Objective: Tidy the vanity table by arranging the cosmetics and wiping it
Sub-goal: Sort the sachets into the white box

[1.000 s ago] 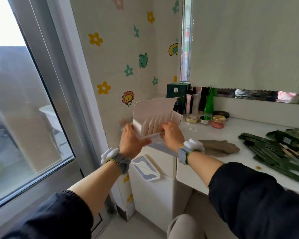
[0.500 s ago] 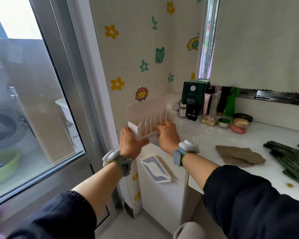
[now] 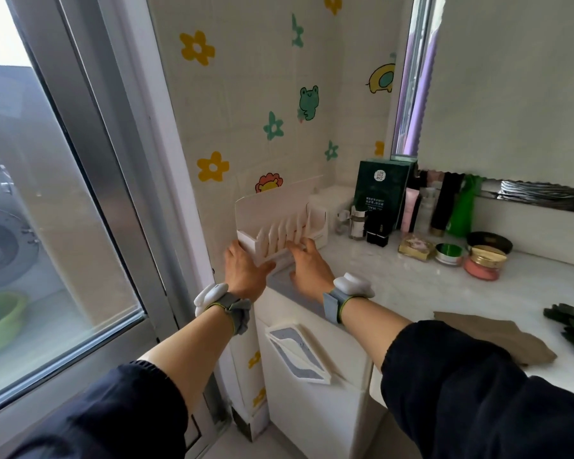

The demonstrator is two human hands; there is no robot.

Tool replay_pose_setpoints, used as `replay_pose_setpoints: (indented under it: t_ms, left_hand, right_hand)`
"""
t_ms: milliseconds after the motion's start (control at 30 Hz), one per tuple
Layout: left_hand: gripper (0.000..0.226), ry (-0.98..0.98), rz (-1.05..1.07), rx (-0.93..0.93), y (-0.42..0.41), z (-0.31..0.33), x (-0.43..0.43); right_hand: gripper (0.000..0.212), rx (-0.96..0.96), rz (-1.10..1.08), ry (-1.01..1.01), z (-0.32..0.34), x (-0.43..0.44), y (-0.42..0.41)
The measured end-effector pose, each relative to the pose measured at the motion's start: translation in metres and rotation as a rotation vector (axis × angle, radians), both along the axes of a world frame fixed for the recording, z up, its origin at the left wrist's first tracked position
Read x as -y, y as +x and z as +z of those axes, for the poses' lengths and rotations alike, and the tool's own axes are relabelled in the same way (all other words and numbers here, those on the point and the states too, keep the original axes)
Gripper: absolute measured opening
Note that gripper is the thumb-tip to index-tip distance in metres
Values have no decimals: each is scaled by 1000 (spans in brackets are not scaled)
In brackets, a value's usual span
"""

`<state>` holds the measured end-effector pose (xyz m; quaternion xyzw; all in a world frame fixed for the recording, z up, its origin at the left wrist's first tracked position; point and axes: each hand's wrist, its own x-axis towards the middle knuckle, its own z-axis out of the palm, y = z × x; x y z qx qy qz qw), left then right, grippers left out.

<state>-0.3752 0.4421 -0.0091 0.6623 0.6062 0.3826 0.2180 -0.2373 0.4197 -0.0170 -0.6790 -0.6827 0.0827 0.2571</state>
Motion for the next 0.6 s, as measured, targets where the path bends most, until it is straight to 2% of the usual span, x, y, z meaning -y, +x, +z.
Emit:
replay_pose_setpoints:
  t_ms: [333, 600]
  left_hand:
    - [88, -9, 58, 48, 10, -2, -30]
    - [90, -8, 64, 57, 9, -7, -40]
  right_hand:
    - [69, 22, 48, -63, 6, -37, 4]
    - [71, 21, 67, -73, 7, -45, 7]
